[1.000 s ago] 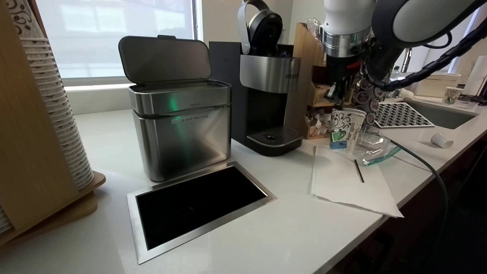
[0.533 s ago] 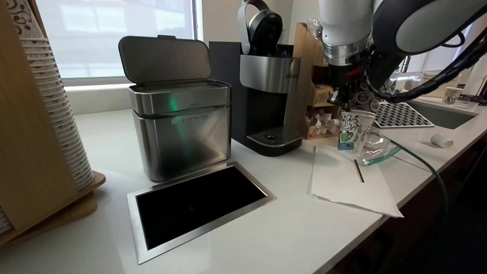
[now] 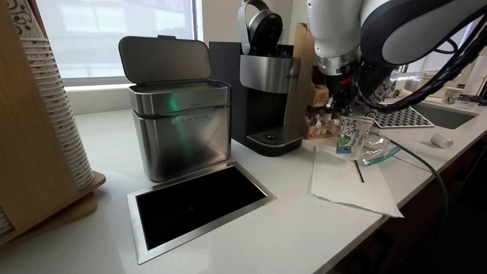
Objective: Place the stacked coffee cups on the napkin upright.
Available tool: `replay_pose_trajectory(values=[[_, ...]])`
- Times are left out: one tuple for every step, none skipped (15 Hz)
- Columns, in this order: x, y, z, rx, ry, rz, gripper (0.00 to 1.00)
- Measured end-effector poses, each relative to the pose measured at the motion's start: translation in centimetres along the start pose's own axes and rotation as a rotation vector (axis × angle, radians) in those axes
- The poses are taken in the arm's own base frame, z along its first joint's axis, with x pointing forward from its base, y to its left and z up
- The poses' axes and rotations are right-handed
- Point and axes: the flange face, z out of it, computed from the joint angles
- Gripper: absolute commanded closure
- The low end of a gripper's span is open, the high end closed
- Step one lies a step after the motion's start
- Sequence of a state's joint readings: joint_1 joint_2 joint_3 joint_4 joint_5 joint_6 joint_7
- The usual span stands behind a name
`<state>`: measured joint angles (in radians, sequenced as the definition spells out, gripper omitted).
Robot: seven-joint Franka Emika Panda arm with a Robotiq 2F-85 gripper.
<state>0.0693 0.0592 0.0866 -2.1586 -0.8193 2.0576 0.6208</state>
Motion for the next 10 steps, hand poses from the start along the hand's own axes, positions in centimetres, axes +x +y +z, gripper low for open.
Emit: replay_pose_trajectory(values=[[0.2,-0.1,0.0,-0.008,-0.004,0.002,0.99],[0.4,-0.3,0.1,-0.018,-0.009,0.004,0.99],[0.6,-0.4,0.0,-0.027,-0.013,0.006,0.99],[0.8,-0.6,0.0,-0.038,-0.018,0.008,0.99],[0.9,-0.8,-0.1,-0.047,-0.021,0.008,0.99],[1.1,-0.9,-0.1,-0.054,-0.025,0.009,0.99],[1.2,-1.1,-0.1,-0.061,-0.029,0.009,0.99],[1.4,-1.3,-0.2,-0.067,-0.032,0.009,0.99],[1.5,-1.4,-0.2,-0.071,-0.035,0.009,0.99],[1.6,-1.6,-0.2,-0.072,-0.036,0.008,0.99]])
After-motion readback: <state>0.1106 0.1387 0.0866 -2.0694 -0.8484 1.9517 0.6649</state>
